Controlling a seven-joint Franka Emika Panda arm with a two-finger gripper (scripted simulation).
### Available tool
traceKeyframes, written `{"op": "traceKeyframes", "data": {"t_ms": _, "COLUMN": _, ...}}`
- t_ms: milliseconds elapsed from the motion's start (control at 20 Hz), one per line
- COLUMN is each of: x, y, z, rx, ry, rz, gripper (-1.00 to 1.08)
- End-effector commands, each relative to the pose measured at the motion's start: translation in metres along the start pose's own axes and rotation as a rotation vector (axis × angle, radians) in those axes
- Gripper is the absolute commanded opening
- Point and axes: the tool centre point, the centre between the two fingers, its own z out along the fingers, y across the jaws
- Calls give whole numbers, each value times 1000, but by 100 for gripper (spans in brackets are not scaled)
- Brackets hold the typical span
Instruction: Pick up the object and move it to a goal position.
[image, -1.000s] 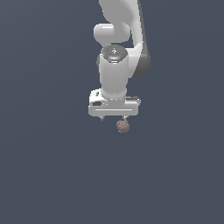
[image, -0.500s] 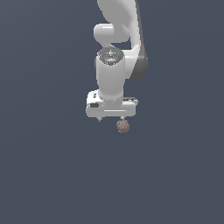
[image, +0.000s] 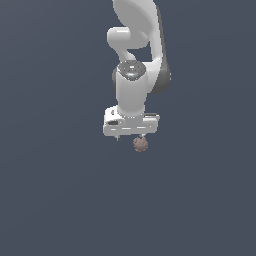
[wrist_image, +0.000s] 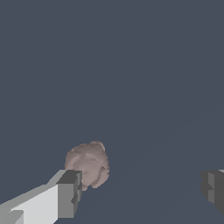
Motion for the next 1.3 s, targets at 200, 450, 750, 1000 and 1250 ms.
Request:
{"op": "traceKeyframes", "data": {"t_ms": 200, "x": -18, "y": -30, "z": 37, "rx": 2, "ry": -10, "rz": -121, "gripper": 100}}
{"op": "traceKeyframes", "data": {"t_ms": 450, "x": -34, "y": -50, "z": 61, "rx": 5, "ry": -15, "rz": -204, "gripper": 100}}
{"op": "traceKeyframes", "data": {"t_ms": 750, "x": -42, "y": -60, "z": 73, "rx": 8, "ry": -18, "rz": -246, "gripper": 100}}
{"op": "traceKeyframes", "data": {"t_ms": 1000, "x": -42, "y": -59, "z": 75, "rx": 8, "ry": -19, "rz": -242, "gripper": 100}}
{"op": "traceKeyframes", "data": {"t_ms": 1250, "x": -43, "y": -60, "z": 94, "rx": 8, "ry": -18, "rz": -244, "gripper": 100}}
